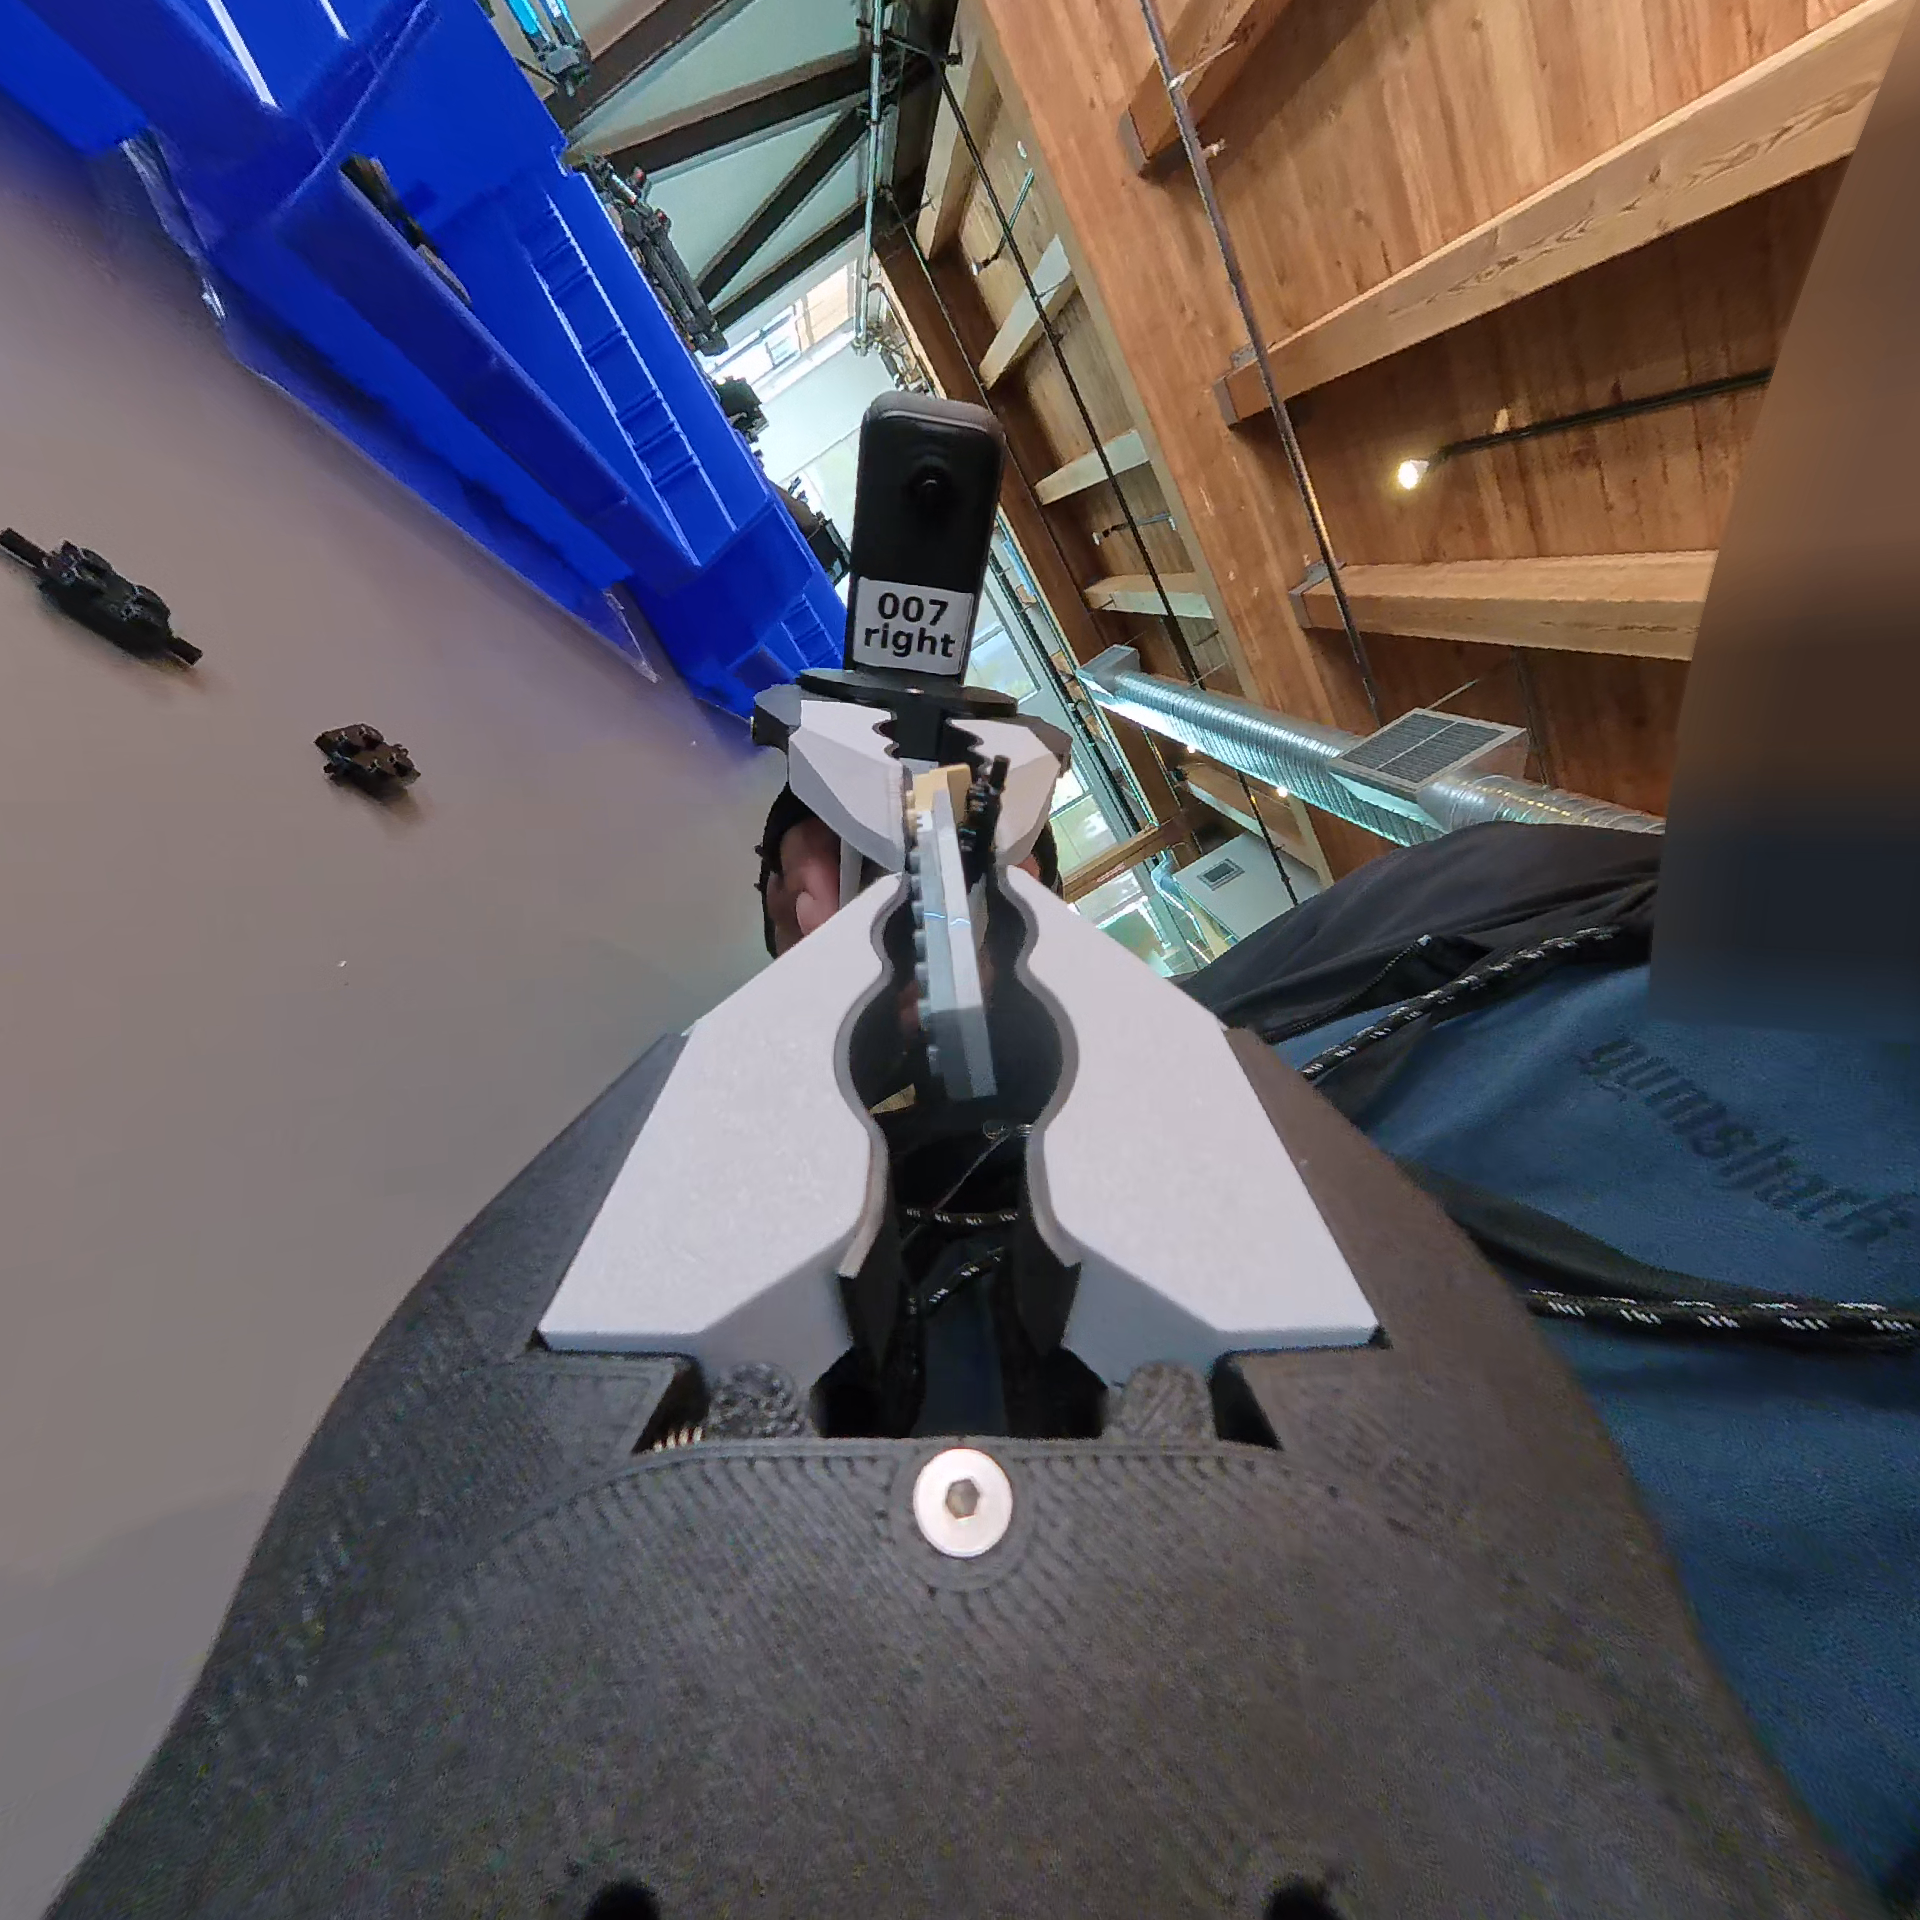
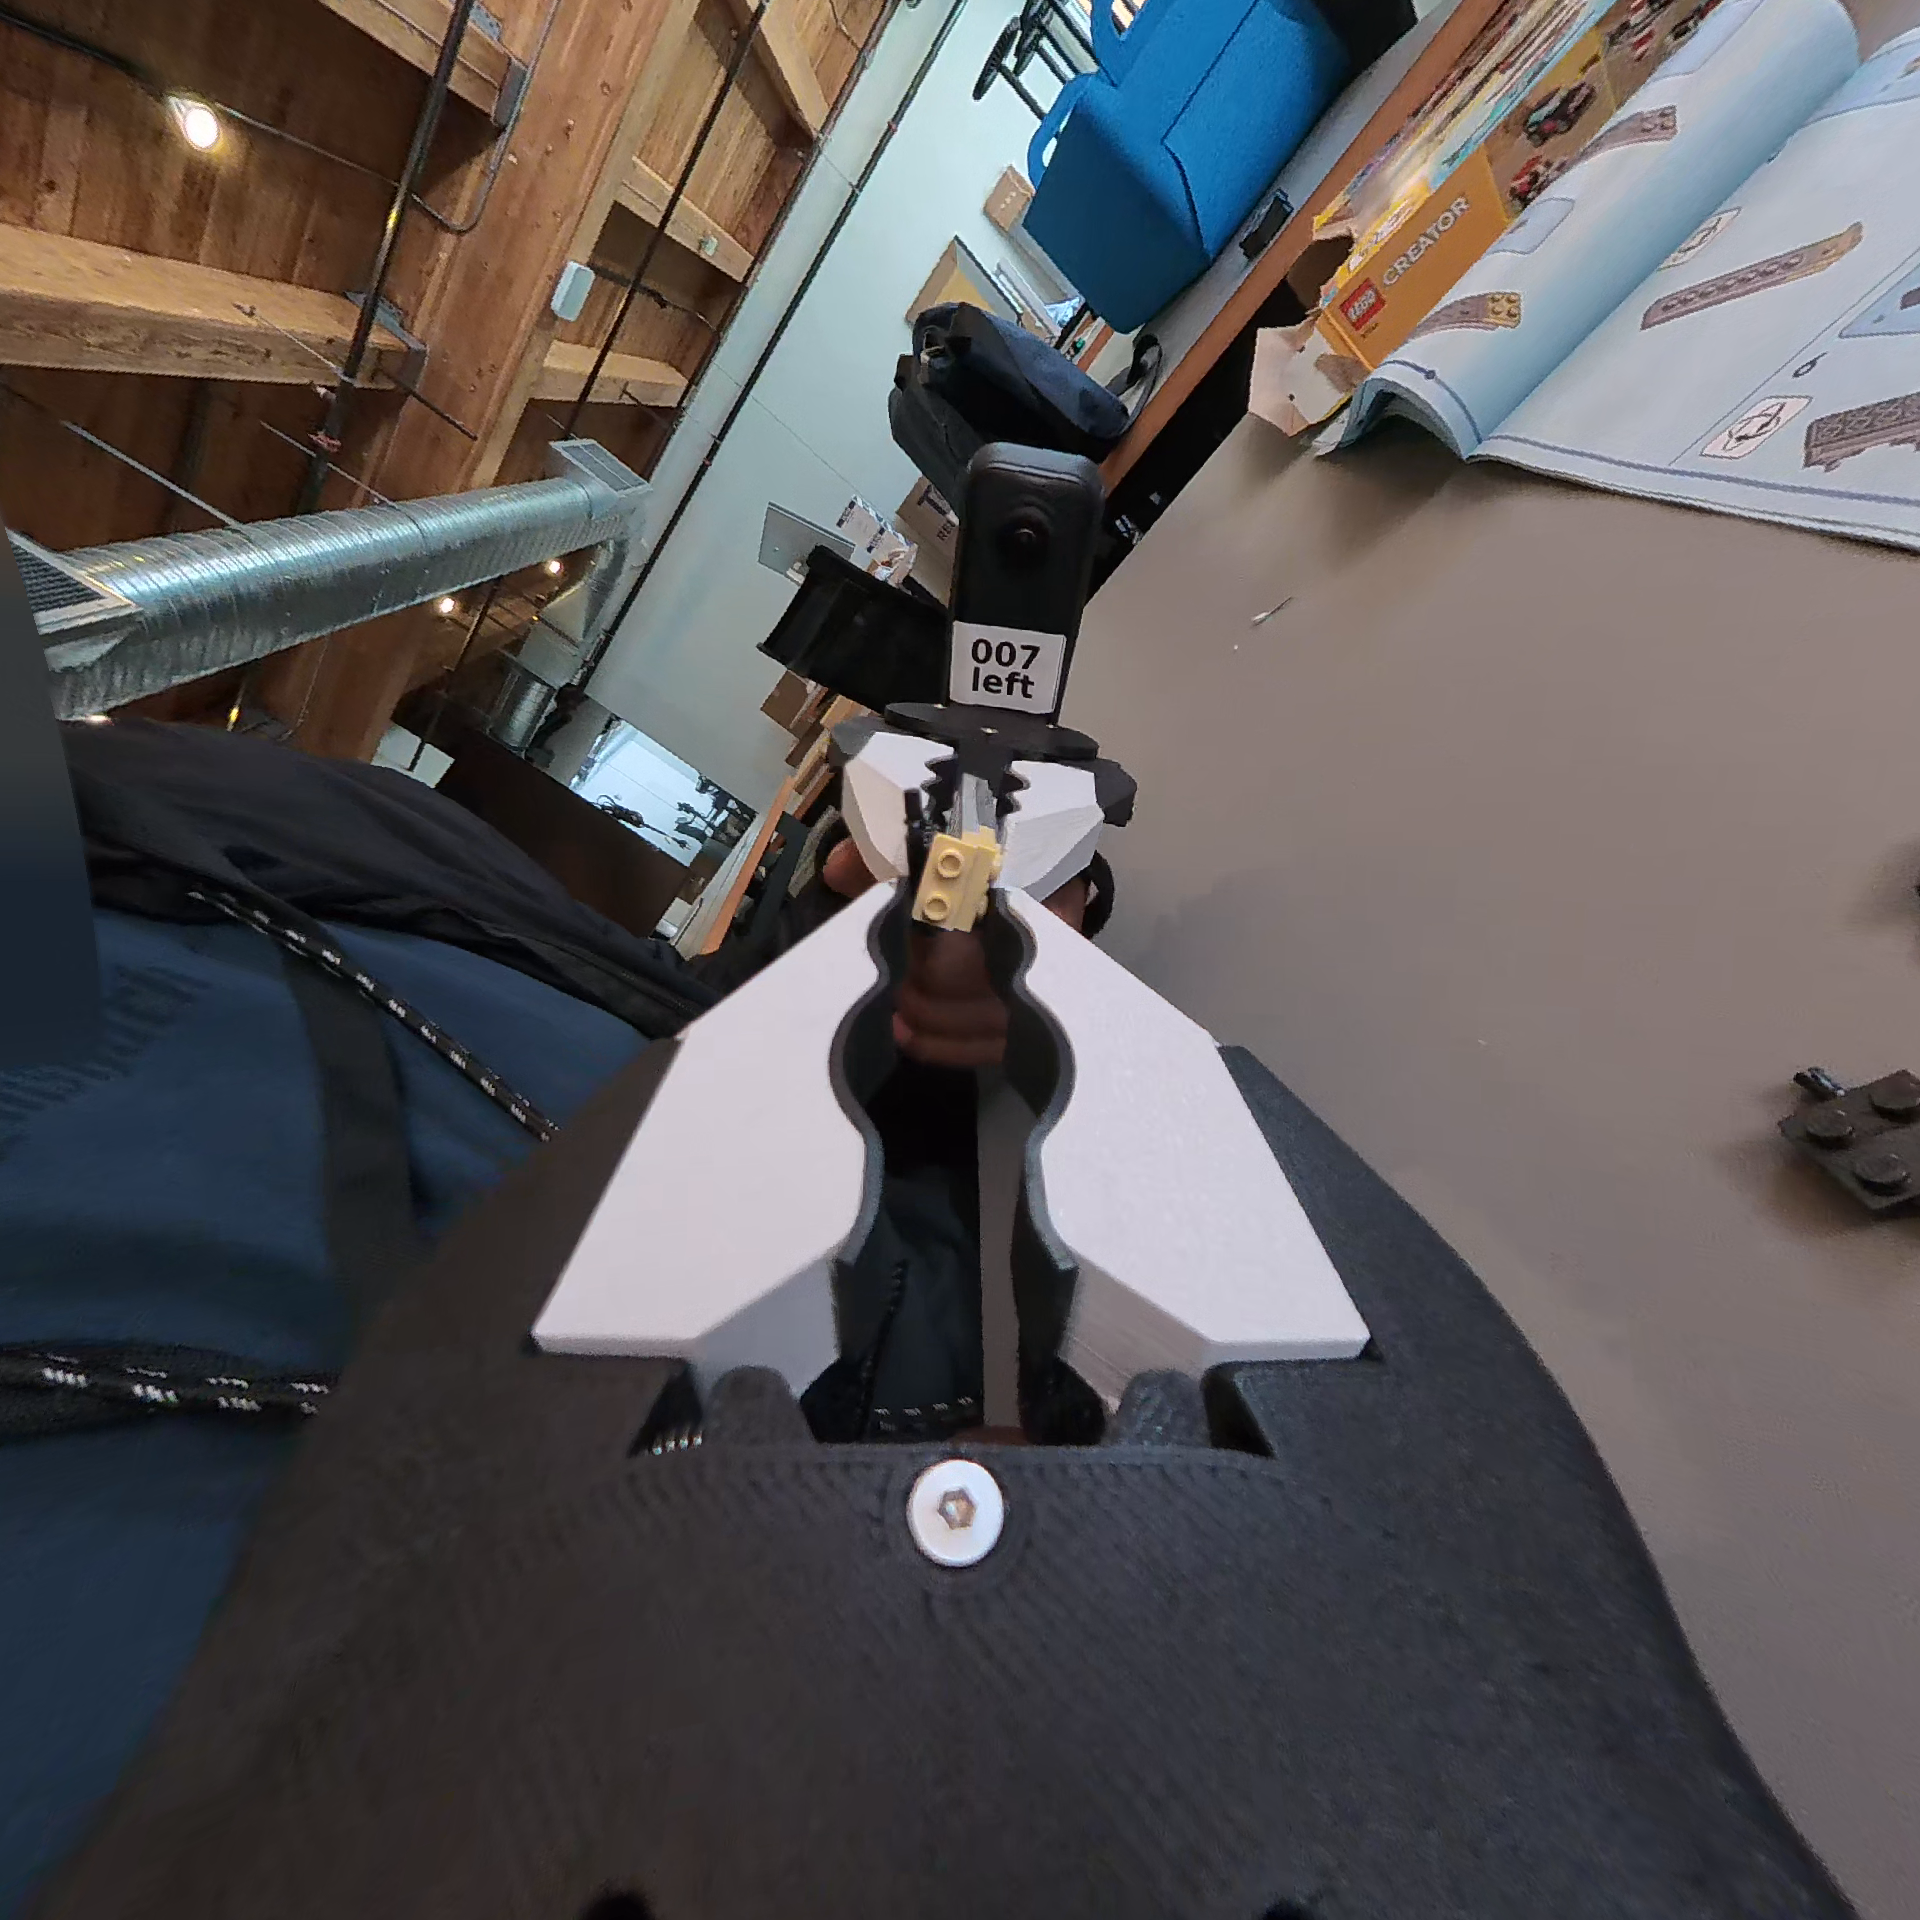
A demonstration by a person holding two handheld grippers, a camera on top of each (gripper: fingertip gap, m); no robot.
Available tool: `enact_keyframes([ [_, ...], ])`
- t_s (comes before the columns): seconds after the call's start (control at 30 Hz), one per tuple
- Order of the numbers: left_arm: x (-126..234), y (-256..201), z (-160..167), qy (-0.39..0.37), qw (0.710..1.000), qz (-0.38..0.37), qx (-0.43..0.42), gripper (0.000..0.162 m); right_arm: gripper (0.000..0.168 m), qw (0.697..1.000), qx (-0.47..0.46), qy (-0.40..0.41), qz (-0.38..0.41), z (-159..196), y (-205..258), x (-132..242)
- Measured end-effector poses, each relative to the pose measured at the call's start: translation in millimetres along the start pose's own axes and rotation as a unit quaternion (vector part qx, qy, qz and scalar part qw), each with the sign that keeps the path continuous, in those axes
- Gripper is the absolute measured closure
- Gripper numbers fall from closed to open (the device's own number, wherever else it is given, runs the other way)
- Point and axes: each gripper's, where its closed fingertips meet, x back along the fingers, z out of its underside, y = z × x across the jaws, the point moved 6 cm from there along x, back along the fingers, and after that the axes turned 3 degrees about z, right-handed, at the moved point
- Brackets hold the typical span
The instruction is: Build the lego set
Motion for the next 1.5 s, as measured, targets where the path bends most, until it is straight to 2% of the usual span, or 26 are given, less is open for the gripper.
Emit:
enact_keyframes([
  [0.43,1,-1,-3,0.011,0.999,-0.021,-0.028,0.135,0.155,0.999,0.029,0.031,0.027,3,1,-2],
  [0.7,-2,0,-3,-0.004,1.0,-0.01,-0.015,0.146,0.155,0.999,0.037,0.033,0.017,3,5,-4],
  [0.97,-4,0,-6,-0.027,1.0,-0.005,-0.004,0.148,0.155,1.0,0.016,0.014,0.001,-1,4,-1],
  [1.27,-4,-3,-7,-0.025,0.998,-0.022,-0.044,0.151,0.155,1.0,0.025,0.012,0.0,-2,5,-2],
  [1.5,-6,-13,-7,-0.013,0.994,-0.031,-0.106,0.15,0.156,0.997,0.071,0.011,-0.004,-4,13,-2],
])
